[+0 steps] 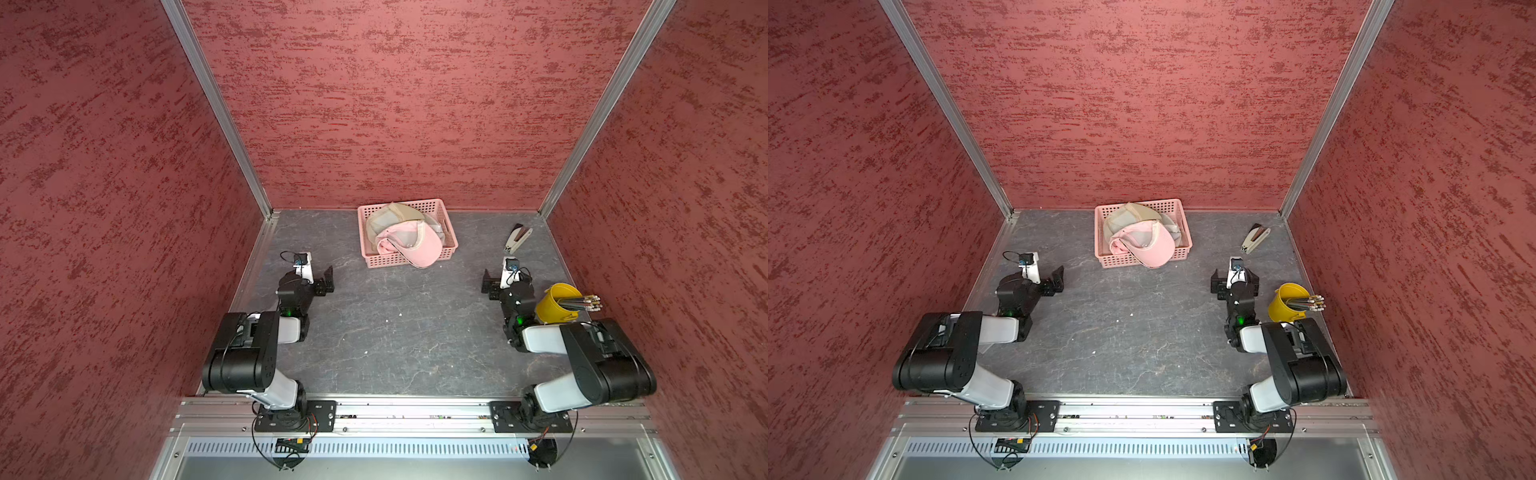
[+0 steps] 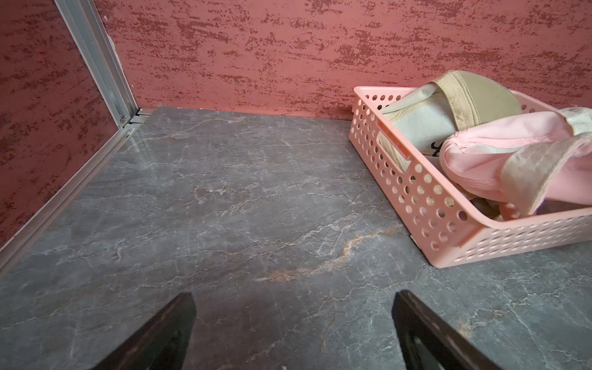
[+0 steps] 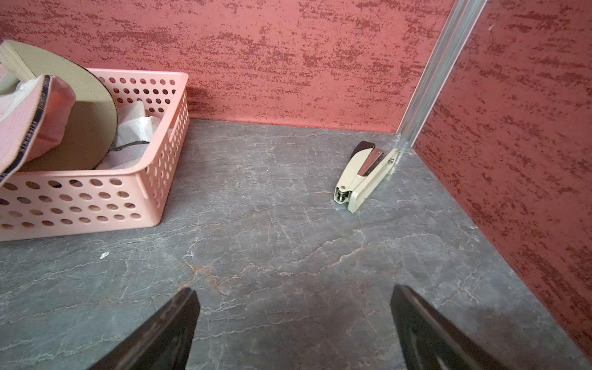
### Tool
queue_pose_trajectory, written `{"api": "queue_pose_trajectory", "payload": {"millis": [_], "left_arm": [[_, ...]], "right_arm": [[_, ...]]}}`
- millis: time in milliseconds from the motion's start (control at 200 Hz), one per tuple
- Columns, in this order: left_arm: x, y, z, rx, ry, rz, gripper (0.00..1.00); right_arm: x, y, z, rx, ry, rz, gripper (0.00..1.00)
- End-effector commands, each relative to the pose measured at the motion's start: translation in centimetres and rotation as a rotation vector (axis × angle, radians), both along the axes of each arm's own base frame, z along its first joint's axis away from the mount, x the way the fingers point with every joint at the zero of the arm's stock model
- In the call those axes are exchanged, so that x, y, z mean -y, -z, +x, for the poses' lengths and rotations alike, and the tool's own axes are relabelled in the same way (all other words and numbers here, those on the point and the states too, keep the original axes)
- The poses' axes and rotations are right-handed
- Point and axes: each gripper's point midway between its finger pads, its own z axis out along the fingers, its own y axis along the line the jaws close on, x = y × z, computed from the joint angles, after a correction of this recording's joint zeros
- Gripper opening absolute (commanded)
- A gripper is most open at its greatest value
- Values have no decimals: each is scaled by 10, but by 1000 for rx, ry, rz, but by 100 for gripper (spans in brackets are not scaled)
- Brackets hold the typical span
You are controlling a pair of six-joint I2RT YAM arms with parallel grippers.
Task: Turn the baseball cap inside out
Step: Pick up the baseball cap from the basket.
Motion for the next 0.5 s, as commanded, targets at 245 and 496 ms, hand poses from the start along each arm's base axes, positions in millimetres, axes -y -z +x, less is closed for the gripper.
{"api": "queue_pose_trajectory", "payload": {"millis": [245, 496], "left_arm": [[-2, -7, 4, 17, -3, 5, 100], [-4, -7, 4, 13, 4, -14, 100]], "right_arm": [[0, -13, 14, 16, -16, 18, 98], [5, -3, 33, -96, -41, 80, 99]]}}
